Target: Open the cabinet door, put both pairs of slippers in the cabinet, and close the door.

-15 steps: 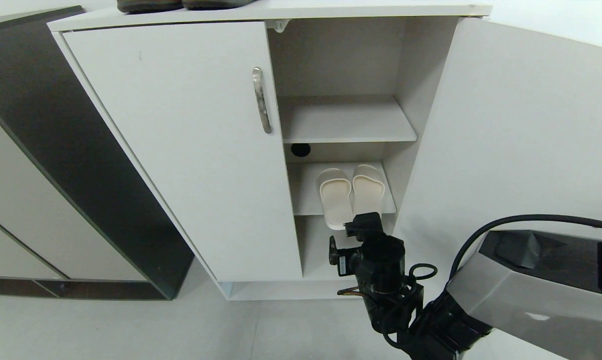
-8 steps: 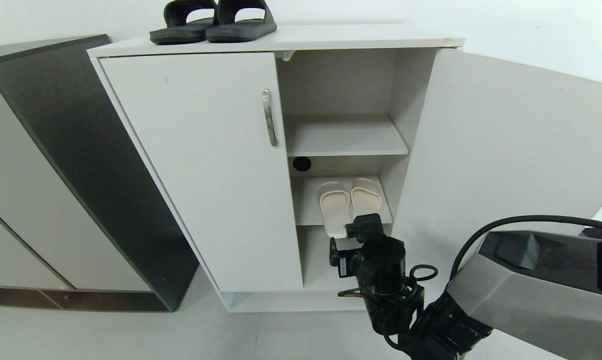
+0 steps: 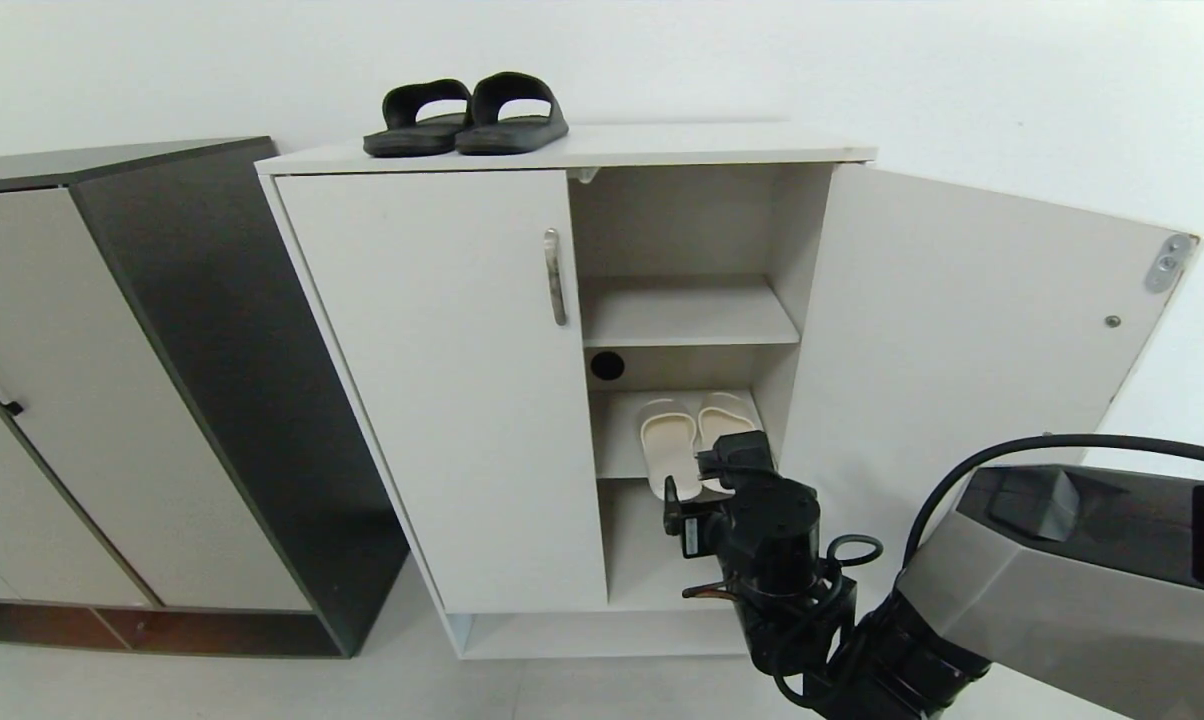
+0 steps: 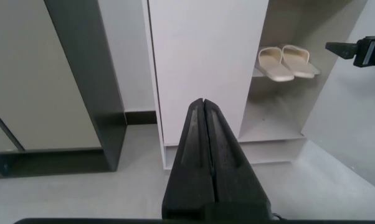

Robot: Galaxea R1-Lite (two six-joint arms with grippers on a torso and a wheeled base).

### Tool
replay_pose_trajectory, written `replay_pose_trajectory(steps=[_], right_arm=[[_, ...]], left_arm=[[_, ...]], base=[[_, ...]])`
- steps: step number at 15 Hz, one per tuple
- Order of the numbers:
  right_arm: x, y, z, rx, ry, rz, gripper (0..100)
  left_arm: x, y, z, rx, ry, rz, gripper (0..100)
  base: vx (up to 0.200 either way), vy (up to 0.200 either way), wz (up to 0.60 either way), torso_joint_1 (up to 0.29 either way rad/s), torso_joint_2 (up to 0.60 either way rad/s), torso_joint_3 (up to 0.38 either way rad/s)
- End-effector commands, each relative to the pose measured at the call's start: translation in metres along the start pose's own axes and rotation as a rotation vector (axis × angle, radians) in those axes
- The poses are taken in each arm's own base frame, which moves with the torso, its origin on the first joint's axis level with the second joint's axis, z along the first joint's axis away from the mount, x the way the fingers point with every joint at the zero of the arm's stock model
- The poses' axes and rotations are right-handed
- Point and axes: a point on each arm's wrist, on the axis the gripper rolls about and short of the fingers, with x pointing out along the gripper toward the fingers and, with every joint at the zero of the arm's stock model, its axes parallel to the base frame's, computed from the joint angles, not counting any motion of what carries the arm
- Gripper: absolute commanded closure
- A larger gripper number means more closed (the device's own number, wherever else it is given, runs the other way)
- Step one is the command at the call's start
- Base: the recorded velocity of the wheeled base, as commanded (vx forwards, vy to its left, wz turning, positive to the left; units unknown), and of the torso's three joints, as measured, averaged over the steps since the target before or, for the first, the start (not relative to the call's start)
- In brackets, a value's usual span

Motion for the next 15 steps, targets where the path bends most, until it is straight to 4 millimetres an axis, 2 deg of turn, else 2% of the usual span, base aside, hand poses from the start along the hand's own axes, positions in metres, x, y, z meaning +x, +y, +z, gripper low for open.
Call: replay_pose_trajectory(steps=[1,5,15], right_arm=[[0.0000,-0.0003,-0.0049,-0.008,0.010,-0.001,0],[0.0017,-0.0014,-0.0076,-0.012,0.013,-0.005,0],[-0.0006,-0.0044,-0.0135,-0.027,0.031,-0.006,0]], left_arm=[[0.0001,0.0000,0.0000,0.000,0.002,0.000,100],[0.0001,0.0000,0.0000,0.000,0.002,0.000,100],[0.0001,0.0000,0.0000,0.000,0.002,0.000,100]], base=[[0.000,0.000,0.00,0.002,0.00,0.119],[0.000,0.000,0.00,-0.001,0.00,0.016],[0.000,0.200,0.00,0.004,0.00,0.004]])
